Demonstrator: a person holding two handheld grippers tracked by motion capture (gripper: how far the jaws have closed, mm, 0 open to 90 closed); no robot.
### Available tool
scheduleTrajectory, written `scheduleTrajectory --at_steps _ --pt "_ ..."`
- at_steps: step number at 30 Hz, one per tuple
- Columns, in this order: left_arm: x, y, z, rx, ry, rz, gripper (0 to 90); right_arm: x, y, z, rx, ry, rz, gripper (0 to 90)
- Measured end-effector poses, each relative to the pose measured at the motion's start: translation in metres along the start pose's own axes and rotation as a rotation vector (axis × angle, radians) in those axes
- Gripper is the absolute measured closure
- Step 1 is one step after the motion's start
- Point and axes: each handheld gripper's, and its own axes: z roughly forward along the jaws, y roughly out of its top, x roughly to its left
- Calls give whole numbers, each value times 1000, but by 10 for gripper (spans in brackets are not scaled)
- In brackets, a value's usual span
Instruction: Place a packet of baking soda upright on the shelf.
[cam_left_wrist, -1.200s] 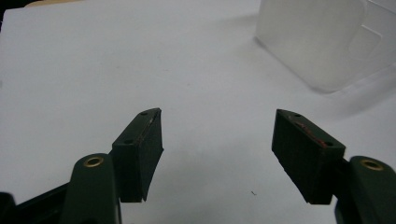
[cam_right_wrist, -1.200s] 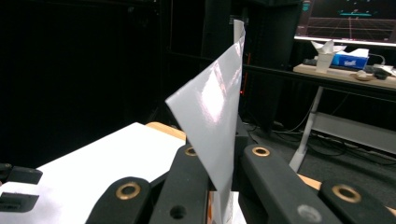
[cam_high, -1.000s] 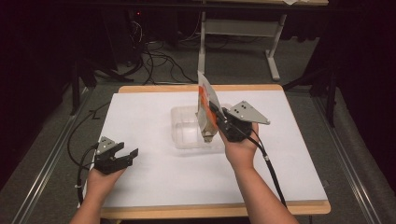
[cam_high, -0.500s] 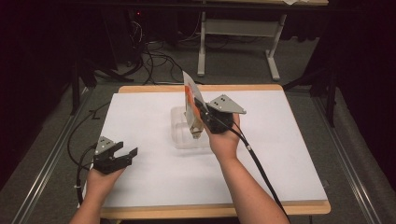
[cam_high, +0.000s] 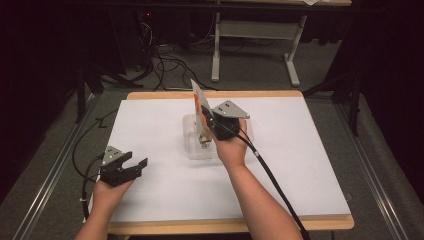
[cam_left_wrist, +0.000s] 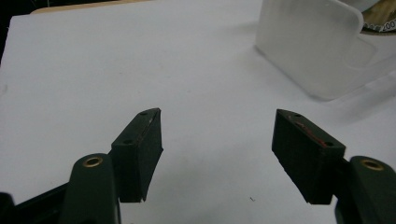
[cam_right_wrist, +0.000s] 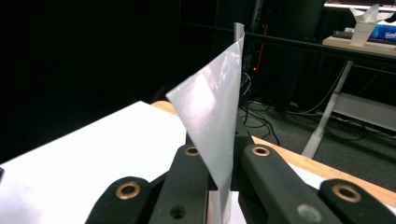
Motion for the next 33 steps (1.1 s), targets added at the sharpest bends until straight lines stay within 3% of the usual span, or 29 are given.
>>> scheduleTrajectory --at_steps 6,19,26,33 --pt "0 0 1 -2 -1 2 338 2 -8 7 14 -4 -29 900" --pt "0 0 2 4 4 8 338 4 -32 12 26 14 -15 900" --pt "0 0 2 4 6 8 338 5 -39 9 23 31 15 900" --pt "-1 0 1 5 6 8 339 8 -46 5 28 32 9 900"
